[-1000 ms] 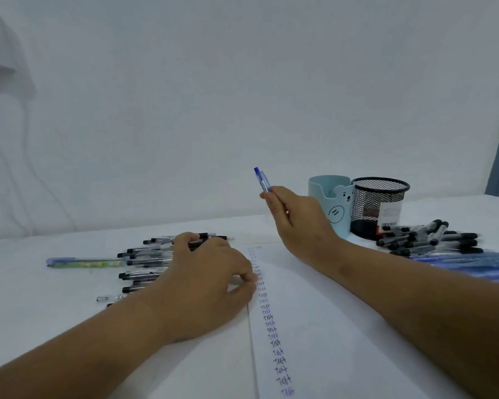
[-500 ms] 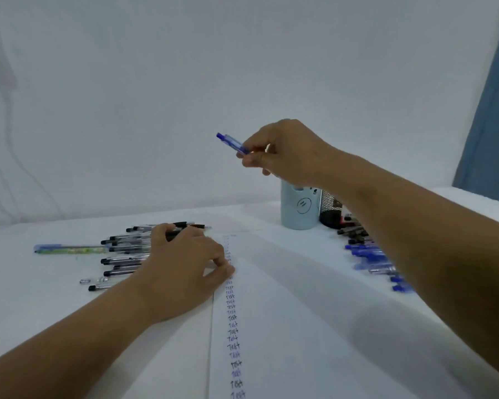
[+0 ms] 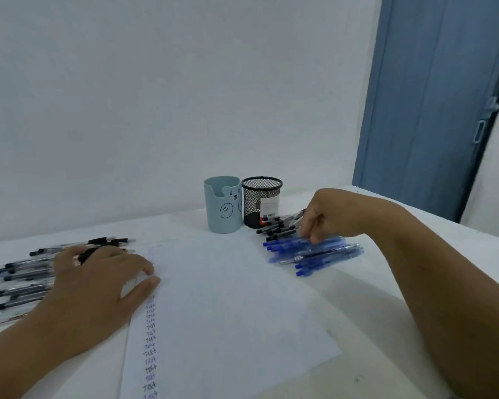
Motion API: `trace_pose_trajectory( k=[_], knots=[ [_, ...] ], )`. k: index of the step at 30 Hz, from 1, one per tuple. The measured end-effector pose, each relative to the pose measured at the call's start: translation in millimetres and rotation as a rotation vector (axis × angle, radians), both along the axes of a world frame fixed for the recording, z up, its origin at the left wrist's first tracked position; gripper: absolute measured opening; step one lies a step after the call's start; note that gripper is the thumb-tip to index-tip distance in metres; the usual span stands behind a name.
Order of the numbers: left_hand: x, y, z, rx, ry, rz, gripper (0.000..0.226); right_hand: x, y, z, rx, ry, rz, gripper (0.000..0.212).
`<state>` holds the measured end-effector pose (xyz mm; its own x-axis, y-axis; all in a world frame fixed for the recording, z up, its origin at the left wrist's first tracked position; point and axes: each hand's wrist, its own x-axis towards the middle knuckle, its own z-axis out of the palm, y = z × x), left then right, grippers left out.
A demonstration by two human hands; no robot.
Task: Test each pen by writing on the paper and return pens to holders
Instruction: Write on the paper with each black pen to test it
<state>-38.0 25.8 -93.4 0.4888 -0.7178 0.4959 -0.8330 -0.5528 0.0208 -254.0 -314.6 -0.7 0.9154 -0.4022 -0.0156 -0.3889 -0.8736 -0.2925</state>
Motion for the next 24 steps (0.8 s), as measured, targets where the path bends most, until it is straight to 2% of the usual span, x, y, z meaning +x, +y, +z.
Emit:
trace_pose_trajectory(
  k=[5, 12, 16, 21, 24],
  knots=[
    [-4, 2, 11, -0.028, 0.038, 0.022, 0.044, -2, 0, -3, 0.046, 0.034, 0.007, 0.026],
    [6, 13, 16, -0.066, 0.037, 0.023, 0.029, -2, 4, -4, -0.003, 0.025, 0.069, 0.029],
    [13, 19, 20, -0.083, -0.002, -0.073, 0.022, -1, 18, 0, -0.013, -0.003, 0.134, 0.030],
    [24, 39, 39, 0.008, 0.183, -0.157, 0.015, 23, 79, -7, 0.108, -0.117, 0.348, 0.021],
    [30, 49, 44, 0.023, 0.246, -0.129, 0.012, 56, 112, -22, 0.077, -0.190, 0.465, 0.013]
  ],
)
